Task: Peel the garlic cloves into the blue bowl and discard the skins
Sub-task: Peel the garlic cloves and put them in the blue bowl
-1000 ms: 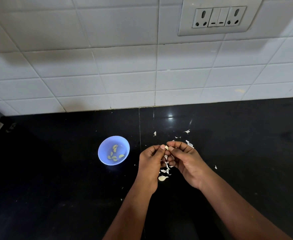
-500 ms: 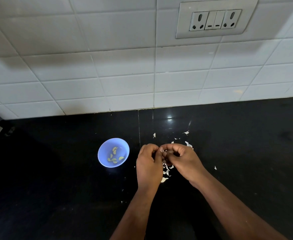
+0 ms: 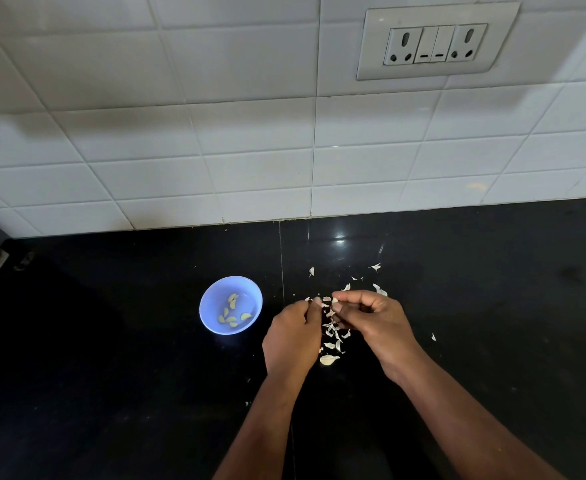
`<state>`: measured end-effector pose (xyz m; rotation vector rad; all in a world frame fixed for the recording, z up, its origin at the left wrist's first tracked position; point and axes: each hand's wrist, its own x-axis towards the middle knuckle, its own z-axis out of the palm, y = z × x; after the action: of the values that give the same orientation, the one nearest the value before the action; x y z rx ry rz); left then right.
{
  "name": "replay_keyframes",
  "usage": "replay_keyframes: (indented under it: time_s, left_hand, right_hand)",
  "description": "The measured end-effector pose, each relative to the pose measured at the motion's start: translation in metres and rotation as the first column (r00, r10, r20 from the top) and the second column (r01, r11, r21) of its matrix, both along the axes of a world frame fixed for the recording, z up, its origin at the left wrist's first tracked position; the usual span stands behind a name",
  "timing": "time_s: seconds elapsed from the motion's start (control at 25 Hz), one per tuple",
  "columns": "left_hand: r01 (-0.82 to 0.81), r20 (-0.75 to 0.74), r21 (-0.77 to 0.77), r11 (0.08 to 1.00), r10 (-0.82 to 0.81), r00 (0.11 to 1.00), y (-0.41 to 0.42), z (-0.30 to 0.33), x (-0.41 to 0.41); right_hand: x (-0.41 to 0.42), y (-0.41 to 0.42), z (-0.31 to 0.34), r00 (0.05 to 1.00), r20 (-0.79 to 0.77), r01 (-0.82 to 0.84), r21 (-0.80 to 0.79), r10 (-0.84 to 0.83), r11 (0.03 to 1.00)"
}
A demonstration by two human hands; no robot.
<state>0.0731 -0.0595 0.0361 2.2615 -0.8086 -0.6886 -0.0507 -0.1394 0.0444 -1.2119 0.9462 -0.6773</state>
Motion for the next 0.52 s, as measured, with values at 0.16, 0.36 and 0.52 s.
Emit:
replay_keyframes:
  time_s: [0.16, 0.36, 0.52]
  left_hand:
    - [0.03, -0.072, -0.126, 0.992, -0.04, 0.997, 0.004, -0.012, -0.001]
    - [0.011, -0.137, -0.168, 0.986, -0.034, 0.99, 0.007, -0.004, -0.006]
    - [0.009, -0.3, -0.334, 0.942, -0.115, 0.947, 0.006, 0.001, -0.012]
  right_hand:
    - [-0.001, -0.001, -0.004, 0.999, -0.017, 0.043, -0.014, -0.043, 0.999]
    - [-0.007, -0.001, 0.004, 0.996, -0.051, 0.067, -0.015, -0.068, 0.998]
    - [-0.012, 0.001, 0.013, 0.997, -0.064, 0.036, -0.031, -0.038, 0.999]
